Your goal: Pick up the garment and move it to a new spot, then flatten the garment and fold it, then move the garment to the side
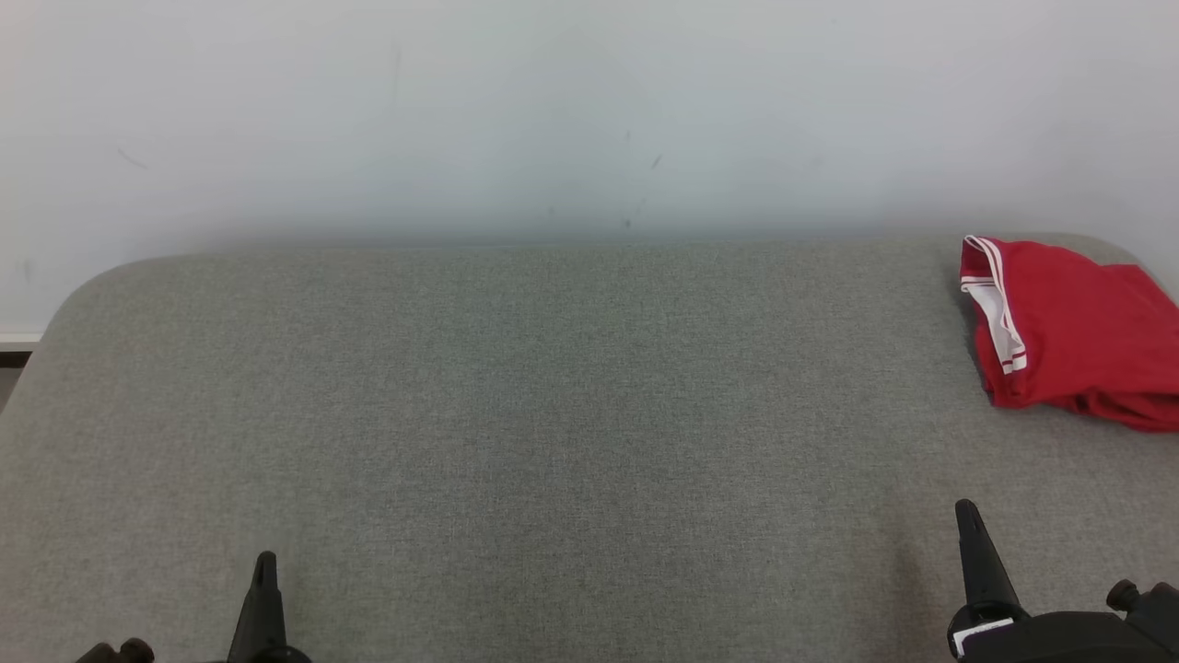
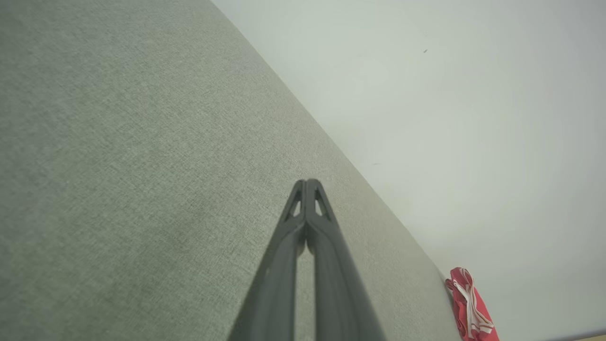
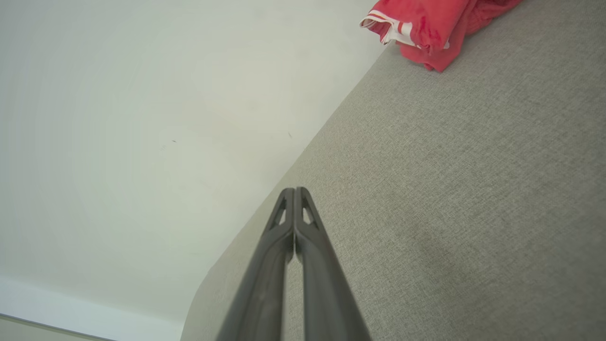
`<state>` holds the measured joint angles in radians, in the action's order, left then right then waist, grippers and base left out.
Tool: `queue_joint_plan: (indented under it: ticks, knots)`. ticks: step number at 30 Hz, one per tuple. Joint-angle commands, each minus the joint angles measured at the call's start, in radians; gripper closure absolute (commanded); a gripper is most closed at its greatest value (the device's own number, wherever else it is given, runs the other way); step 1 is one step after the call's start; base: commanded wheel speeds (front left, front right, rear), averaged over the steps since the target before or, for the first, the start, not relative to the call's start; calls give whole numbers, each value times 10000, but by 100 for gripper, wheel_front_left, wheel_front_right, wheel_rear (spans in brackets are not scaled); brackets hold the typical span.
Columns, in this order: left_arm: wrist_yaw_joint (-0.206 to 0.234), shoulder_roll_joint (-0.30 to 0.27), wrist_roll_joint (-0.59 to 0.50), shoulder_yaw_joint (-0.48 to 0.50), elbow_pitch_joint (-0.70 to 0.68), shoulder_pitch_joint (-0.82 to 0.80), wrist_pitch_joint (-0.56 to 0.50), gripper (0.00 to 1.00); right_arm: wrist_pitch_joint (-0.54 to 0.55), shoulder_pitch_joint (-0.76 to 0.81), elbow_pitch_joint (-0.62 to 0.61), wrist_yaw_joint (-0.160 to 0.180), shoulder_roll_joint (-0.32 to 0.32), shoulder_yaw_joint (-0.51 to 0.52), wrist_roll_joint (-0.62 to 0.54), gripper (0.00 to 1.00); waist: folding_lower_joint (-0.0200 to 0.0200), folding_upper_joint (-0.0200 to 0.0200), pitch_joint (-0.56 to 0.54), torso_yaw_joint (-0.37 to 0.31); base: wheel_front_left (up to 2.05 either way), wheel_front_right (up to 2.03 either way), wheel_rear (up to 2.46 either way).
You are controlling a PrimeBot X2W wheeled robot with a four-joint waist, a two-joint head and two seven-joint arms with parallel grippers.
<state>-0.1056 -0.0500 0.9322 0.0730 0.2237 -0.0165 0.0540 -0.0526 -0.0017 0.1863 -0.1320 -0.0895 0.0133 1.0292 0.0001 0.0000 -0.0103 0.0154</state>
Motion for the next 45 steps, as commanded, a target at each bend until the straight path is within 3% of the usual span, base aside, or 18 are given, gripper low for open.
queue_joint_plan:
  ticks: [1, 45]
  knots:
    - [-39, -19, 344, 58, -68, -247, -65, 100, 66, -247, -50, 10, 0, 59, 334, 100, -1, 0, 3, -3, 0, 0, 0]
    - [-186, -11, 4664, 307, 121, -755, -1167, 100, 1045, -831, 364, 17, 177, 578, 4098, 100, -1, 0, 80, -92, 0, 0, 0]
